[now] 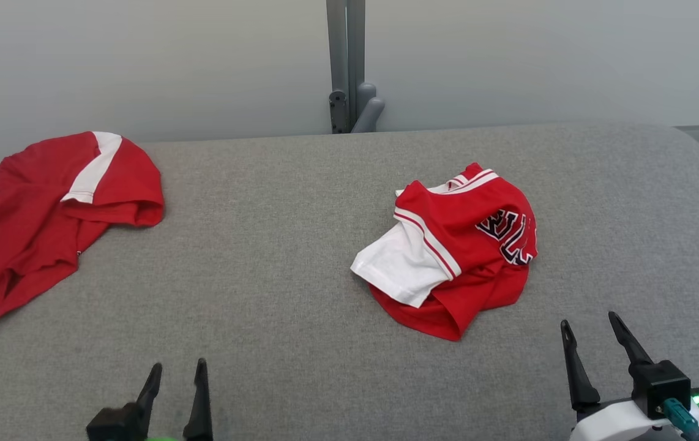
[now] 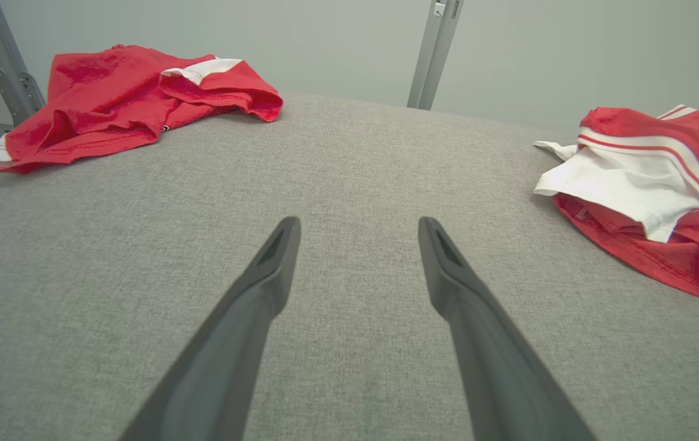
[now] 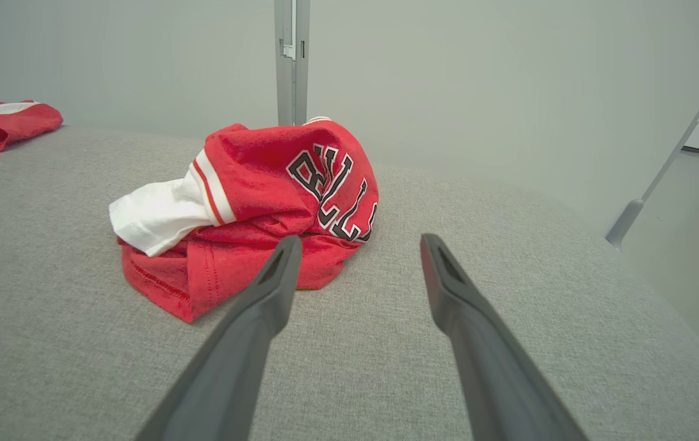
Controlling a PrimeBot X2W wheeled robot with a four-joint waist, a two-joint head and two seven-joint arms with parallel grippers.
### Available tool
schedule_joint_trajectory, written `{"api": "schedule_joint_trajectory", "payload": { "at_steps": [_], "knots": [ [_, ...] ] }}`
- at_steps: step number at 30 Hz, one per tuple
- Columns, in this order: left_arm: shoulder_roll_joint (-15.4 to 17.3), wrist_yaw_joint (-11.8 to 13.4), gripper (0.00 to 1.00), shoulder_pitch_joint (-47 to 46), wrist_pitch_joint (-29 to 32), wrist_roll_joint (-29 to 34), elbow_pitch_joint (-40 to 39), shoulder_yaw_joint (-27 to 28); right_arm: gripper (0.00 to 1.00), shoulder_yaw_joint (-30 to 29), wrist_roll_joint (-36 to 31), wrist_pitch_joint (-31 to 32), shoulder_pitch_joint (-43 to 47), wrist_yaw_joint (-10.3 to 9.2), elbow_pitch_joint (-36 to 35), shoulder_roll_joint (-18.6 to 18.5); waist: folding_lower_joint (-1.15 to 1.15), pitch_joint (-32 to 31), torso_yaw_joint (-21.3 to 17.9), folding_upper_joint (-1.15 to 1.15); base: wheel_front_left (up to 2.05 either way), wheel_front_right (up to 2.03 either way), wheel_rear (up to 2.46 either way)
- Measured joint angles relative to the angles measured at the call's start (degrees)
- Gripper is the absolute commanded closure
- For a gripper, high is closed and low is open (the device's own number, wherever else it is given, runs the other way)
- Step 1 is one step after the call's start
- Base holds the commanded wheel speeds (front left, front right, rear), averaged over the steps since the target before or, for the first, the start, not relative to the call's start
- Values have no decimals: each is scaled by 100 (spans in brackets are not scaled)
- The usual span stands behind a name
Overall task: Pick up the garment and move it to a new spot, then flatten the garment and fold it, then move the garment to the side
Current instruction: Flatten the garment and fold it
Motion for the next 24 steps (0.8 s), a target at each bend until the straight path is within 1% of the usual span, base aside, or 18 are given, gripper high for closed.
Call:
{"api": "schedule_joint_trajectory", "payload": {
  "at_steps": [3, 6, 7, 10, 14, 17, 19, 21, 24],
  "knots": [
    [-38, -65, 0, -534, 0, -7, 267, -325, 0, 113, -3, 0, -155, 0, 1, -1, 0, 131, -27, 0, 0, 0, 0],
    [-55, -99, 0, -1303, 27, -58, 673, -888, 0, 326, -7, 0, -477, 0, -23, 1, 0, 328, -78, 0, 0, 0, 0],
    [-70, -107, 0, -1545, 107, -197, 833, -1016, 0, 424, 2, 0, -587, 0, -25, 2, 0, 402, -104, 0, 0, 0, 0],
    [-85, -112, 0, -2214, 572, -954, 1227, -1564, 0, 589, 98, 0, -846, 1, -2, 5, 0, 632, -238, 0, 0, 0, 0],
    [-87, -113, 0, -2892, 1222, -1667, 1606, -2067, 0, 730, 289, 0, -1061, 1, 14, 2, 0, 879, -530, 0, 0, 0, 0],
    [-94, -113, 0, -3166, 1604, -2124, 1809, -2232, 0, 735, 392, 0, -1116, 1, 13, -1, 0, 1033, -775, 0, 0, 0, 0],
    [-78, -113, 0, -3253, 1719, -2237, 1983, -2257, 0, 722, 438, 0, -1116, 1, 14, -1, 0, 1124, -930, 0, 0, 0, 0],
    [22, -111, 0, -3339, 1809, -2243, 2267, -2262, 0, 705, 477, 0, -1116, 1, 29, -2, 0, 1208, -1080, 0, 0, 0, 0],
    [100, -99, 0, -3412, 1809, -2328, 2551, -2182, 0, 680, 531, 0, -1115, 1, 41, -3, 0, 1321, -1277, 0, 0, 0, 0]
  ]
}}
